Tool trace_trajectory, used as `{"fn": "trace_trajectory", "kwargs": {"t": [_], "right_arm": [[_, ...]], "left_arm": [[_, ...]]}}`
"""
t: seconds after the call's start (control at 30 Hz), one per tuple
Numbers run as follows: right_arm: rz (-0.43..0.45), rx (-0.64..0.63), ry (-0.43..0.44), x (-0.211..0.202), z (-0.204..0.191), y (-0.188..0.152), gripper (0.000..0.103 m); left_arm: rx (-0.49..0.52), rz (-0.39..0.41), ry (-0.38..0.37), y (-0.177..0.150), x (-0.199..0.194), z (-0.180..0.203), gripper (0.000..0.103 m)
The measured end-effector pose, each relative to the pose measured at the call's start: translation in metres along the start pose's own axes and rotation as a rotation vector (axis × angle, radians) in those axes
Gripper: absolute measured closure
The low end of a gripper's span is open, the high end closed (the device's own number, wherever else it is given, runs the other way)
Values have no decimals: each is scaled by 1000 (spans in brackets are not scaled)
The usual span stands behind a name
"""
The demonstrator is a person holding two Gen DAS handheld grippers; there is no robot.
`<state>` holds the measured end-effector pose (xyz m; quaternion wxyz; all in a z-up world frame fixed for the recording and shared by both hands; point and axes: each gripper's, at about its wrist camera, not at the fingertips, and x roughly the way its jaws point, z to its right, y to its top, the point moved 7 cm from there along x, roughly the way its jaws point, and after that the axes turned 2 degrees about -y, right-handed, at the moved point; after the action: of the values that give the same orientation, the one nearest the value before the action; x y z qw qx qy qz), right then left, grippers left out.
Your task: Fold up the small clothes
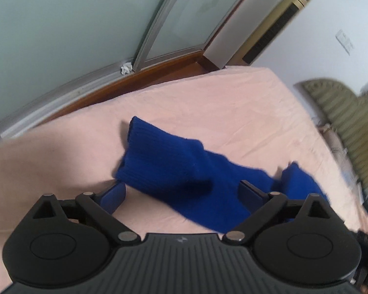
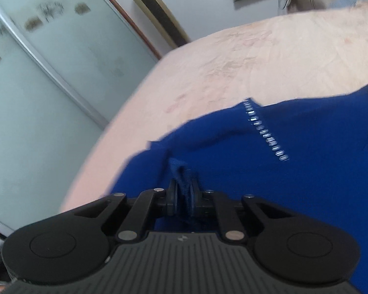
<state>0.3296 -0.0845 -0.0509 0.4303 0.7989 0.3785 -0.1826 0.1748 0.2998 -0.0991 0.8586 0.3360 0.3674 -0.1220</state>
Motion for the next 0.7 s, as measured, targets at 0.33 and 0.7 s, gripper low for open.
{"fn": "trace_trajectory", "kwargs": {"t": [0.33,0.7], "right_arm": [[-55,87,183,-3,-25,-4,88],[-54,74,175,-8,-23,-5,84]], "left_arm": [[57,122,74,18,20,3,85],[154,335,219,55,-26,-23,90]]}}
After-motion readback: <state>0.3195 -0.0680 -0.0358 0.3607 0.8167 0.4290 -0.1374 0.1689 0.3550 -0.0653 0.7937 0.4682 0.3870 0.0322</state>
